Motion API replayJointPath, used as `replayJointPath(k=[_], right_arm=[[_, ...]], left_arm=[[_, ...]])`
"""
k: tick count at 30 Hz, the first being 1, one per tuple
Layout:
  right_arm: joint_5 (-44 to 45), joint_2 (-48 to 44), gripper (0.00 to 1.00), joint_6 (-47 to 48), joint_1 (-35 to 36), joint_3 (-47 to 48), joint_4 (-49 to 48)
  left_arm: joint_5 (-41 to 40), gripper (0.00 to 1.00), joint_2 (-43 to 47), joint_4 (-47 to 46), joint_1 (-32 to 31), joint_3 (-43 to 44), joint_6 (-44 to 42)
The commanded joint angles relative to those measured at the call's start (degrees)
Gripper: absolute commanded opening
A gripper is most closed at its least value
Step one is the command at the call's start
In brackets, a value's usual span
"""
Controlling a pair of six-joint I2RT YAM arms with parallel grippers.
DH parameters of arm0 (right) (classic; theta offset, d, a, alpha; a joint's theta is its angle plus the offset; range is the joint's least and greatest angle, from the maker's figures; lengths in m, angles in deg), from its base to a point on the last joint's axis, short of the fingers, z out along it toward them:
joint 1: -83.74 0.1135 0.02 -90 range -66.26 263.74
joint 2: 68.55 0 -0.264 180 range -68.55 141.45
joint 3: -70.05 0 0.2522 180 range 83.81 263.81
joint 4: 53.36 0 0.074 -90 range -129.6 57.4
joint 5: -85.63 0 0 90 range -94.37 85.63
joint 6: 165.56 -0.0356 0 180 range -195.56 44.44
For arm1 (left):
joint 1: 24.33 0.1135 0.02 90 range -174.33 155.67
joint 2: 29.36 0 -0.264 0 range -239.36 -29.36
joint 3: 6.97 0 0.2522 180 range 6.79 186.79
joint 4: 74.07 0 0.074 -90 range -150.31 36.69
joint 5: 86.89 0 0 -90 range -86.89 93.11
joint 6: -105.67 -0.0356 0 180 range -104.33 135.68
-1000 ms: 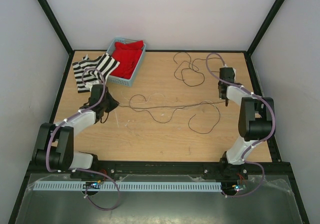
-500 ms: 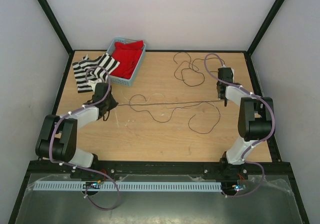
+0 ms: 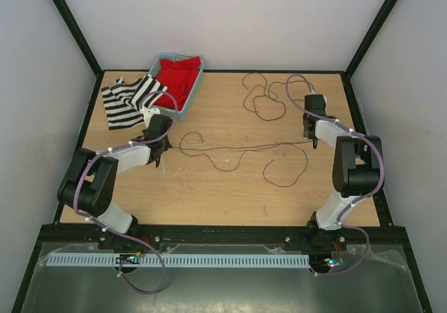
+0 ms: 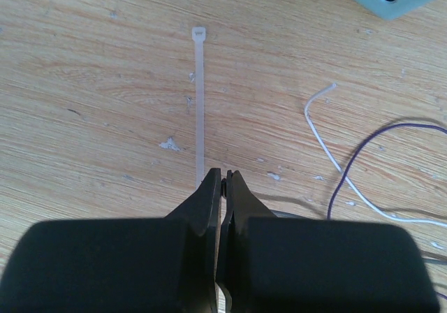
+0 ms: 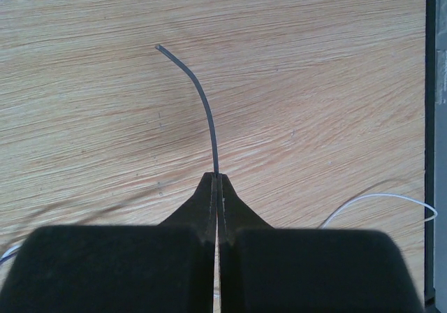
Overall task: Zip-tie the wires
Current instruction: Straighten the cable at the center of the board.
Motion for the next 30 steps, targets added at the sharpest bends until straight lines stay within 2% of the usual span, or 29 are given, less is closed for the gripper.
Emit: replayJointPath(k=[1, 8, 17, 22, 30], right_arm=[[-0.3, -1.8, 0.0, -0.6, -0.3, 0.0, -0.2], [-0.7, -2.1, 0.0, -0.8, -0.2, 0.0, -0.3], [-2.2, -3.0, 0.0, -0.7, -0.2, -0.4, -0.2], [-8.0, -4.5, 0.0, -1.2, -0.3, -0.5, -0.2], [-19.6, -7.0, 0.11, -2.7, -0.3, -0.6, -0.2]], left_arm=[[-7.1, 0.0, -2.2, 2.5, -1.1, 2.8, -4.7], [-10.5, 0.0, -4.8, 4.0, -3.0, 4.7, -8.3], [-11.1, 0.0, -7.6, 6.6, -4.5, 7.7, -10.0], [-8.5, 0.0, -7.0, 6.9, -4.5, 8.2, -10.4], [-0.1, 0.0, -7.1, 8.3, -2.8, 10.3, -6.6]])
